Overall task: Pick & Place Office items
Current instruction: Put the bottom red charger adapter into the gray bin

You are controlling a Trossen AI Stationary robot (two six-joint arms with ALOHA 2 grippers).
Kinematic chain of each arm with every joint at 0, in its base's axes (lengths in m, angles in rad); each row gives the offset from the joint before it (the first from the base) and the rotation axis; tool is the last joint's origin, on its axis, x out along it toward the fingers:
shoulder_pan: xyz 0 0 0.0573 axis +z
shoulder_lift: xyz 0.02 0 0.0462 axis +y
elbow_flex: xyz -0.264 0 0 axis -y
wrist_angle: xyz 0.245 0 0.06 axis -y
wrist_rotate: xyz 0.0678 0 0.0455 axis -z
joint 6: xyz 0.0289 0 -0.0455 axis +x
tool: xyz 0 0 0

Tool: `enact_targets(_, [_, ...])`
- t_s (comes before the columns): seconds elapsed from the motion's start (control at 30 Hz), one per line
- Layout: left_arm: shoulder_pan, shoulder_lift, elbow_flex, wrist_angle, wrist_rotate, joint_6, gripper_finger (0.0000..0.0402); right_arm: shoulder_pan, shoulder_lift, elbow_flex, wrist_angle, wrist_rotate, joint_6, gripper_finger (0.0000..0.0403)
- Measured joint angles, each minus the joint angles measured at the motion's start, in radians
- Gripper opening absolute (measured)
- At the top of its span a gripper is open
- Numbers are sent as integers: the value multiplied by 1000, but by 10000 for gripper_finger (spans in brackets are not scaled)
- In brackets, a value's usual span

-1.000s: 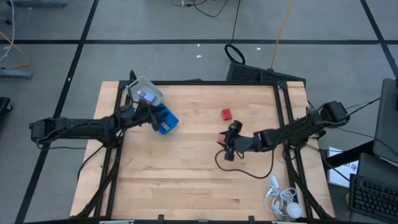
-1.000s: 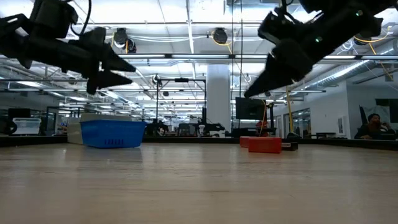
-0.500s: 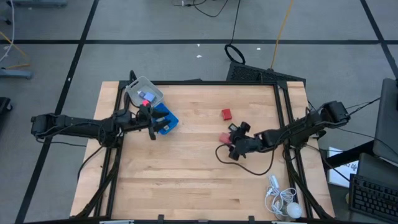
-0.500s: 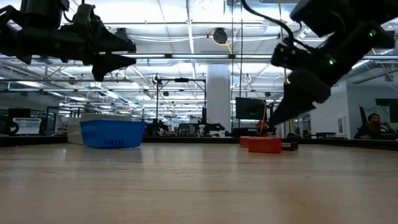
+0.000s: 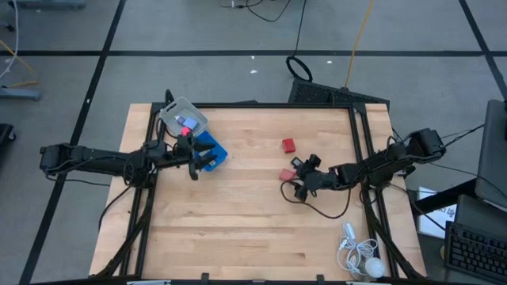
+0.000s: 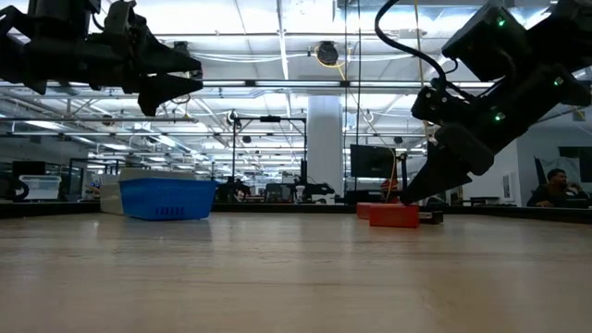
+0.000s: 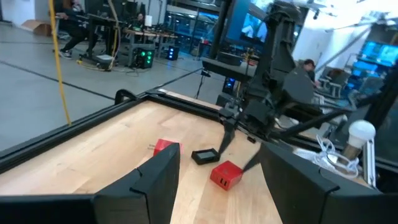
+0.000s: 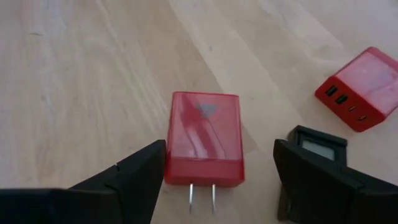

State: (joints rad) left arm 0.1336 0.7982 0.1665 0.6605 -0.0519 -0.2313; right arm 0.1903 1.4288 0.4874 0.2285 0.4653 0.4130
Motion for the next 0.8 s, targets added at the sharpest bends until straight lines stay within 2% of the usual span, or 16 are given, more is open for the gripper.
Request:
enact_targets(0.43, [-46,0,0,53,-1,46,225,-1,51,-31,75,-27,-32,283])
enact_targets(0.6, [-45,0,0,51,-1,46,225,-9,106,-31,171,-101,-40,283])
enact_targets(0.8, [-45,0,0,50,-1,44,225,-20,107,-30,180,-103,-60,283])
